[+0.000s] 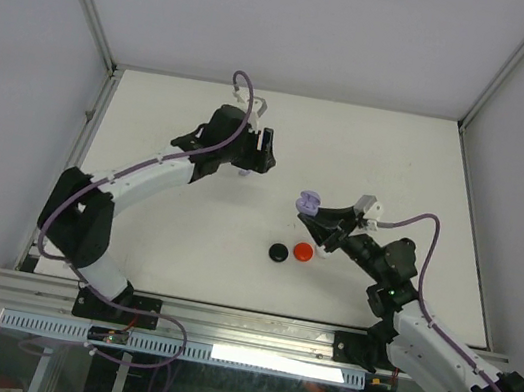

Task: Insert the wireless bluetooth earbuds into the charging case
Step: Pick up the earbud from the center of the board.

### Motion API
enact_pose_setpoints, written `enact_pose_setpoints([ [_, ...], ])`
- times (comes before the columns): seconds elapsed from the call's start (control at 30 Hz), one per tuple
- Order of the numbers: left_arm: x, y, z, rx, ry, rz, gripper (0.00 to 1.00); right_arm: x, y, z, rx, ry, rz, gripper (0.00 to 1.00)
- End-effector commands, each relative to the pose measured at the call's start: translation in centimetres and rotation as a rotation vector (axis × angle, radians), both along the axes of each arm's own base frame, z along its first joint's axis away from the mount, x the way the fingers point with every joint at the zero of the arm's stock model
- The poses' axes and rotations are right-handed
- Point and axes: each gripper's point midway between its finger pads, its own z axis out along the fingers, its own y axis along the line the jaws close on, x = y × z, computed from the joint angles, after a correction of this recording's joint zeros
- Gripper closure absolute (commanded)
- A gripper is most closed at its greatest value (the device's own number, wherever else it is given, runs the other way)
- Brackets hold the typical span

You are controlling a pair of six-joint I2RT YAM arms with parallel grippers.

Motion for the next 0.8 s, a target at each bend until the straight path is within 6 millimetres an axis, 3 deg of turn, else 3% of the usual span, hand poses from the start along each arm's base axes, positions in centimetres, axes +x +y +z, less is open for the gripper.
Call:
enact_pose_setpoints([
  [0.0,4.6,-0.8,-0.3,-0.027,-0.013,0.085,0.34,0.3,-0.4,1.0,0.013,-0.05,-0.033,1.0],
  [0.2,8.9,-1.9,-5.0,0.03,0.039,0.085,0.35,0.2,-0.1,0.2,-0.004,-0.035,-0.018,1.0],
  [0.43,12.4,-3.2,-8.2,0.094,0.055,0.058,0.35,0.0,0.0,-0.2,-0.004,-0.025,-0.003,1.0],
  [0.6,13.0,-3.6,-10.6,0.143,0.077,0.014,0.36,-0.2,0.0,-0.3,-0.003,-0.021,0.002,1.0],
  [0.77,12.2,-3.6,-12.2,0.167,0.121,-0.017,0.37,-0.3,-0.1,-0.1,0.0,-0.024,0.004,1.0],
])
